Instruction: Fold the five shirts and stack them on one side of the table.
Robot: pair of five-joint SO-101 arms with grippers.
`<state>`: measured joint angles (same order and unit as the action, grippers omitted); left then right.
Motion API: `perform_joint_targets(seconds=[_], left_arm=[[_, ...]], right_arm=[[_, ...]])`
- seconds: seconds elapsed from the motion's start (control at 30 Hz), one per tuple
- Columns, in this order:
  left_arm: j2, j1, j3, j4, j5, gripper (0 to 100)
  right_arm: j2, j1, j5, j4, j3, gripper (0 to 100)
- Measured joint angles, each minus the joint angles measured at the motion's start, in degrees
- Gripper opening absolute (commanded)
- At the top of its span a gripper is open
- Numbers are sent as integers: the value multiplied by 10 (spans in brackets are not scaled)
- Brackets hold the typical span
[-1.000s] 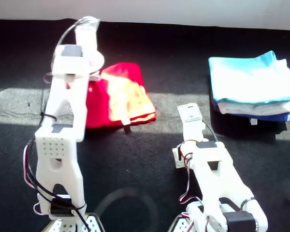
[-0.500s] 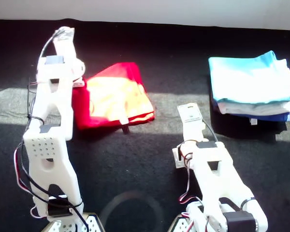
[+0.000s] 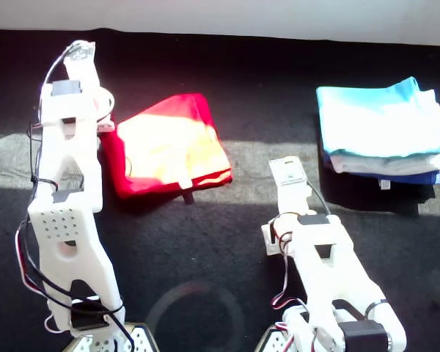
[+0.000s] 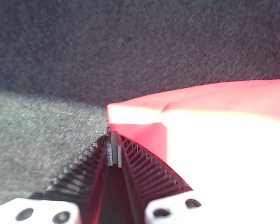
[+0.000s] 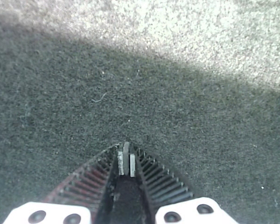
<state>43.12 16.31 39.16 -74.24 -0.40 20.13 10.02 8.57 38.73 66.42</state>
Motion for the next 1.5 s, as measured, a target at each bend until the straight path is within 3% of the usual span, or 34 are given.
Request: perform_joint_targets(seconds=[0.2, 0.33, 0.53, 0.8, 1.1, 1.27, 1.4, 1.5], left_arm=[[0, -39, 142, -152, 0, 9], [-1, -106, 178, -194, -1, 9], [-1, -140, 108, -194, -1, 9], [-1, -68, -38, -111, 0, 9], [-1, -57, -53, -105, 0, 9], [0, -62, -3, -156, -1, 10], [-24, -63, 55, -215, -1, 10], [-64, -62, 70, -248, -1, 10]], right_arm=[[0, 0, 0, 0, 0, 6], [0, 0, 0, 0, 0, 6], [0, 0, 0, 0, 0, 6], [0, 0, 0, 0, 0, 6], [0, 0, 0, 1, 0, 9], [12, 1, 0, 103, -83, 36], [11, 1, 0, 200, -225, 142], [-22, 6, 0, 260, -348, 152]])
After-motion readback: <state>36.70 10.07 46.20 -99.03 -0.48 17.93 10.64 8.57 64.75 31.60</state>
